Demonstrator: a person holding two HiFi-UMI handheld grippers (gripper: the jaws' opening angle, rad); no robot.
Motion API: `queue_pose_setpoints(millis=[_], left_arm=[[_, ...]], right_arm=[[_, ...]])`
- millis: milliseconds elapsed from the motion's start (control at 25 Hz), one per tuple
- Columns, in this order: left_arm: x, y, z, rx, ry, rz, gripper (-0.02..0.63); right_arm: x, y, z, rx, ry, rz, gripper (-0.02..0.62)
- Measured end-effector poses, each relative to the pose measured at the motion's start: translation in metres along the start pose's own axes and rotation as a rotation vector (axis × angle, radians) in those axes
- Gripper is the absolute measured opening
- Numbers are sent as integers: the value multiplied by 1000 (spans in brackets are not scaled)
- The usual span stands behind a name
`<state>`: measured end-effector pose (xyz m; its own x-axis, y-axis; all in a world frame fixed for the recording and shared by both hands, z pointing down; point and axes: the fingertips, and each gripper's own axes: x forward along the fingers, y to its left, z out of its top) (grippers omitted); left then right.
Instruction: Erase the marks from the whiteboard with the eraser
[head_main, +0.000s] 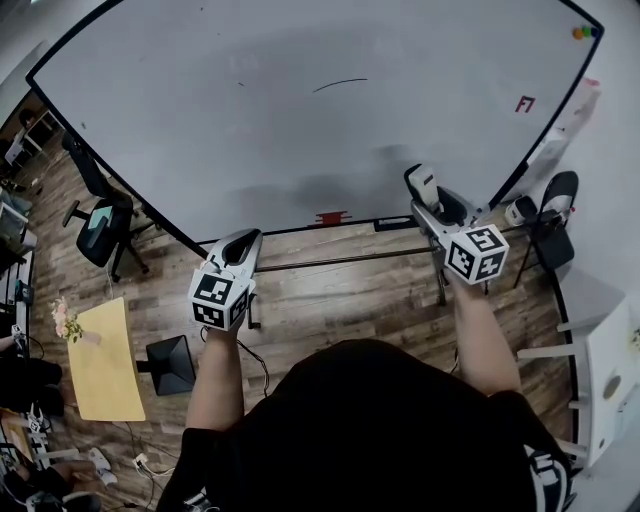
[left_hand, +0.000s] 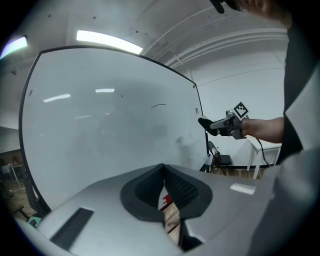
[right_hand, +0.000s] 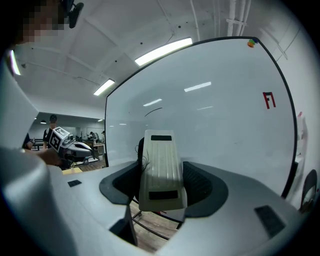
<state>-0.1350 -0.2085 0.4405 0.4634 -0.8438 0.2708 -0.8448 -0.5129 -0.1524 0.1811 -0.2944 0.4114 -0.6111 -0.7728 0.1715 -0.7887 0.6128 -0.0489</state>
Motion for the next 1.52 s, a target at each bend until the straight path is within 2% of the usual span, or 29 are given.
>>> queue_pose_setpoints(millis=[440, 1120, 1520], left_arm=[[22, -3, 4, -8, -5, 11, 14], [16, -11, 10, -3, -13, 8, 14], [28, -2, 14, 0, -24, -13, 14]], right_arm=[[11, -22, 6, -20, -5, 25, 252], [2, -17, 15, -43, -18, 29, 252], [13, -15, 19, -60, -11, 15, 252]])
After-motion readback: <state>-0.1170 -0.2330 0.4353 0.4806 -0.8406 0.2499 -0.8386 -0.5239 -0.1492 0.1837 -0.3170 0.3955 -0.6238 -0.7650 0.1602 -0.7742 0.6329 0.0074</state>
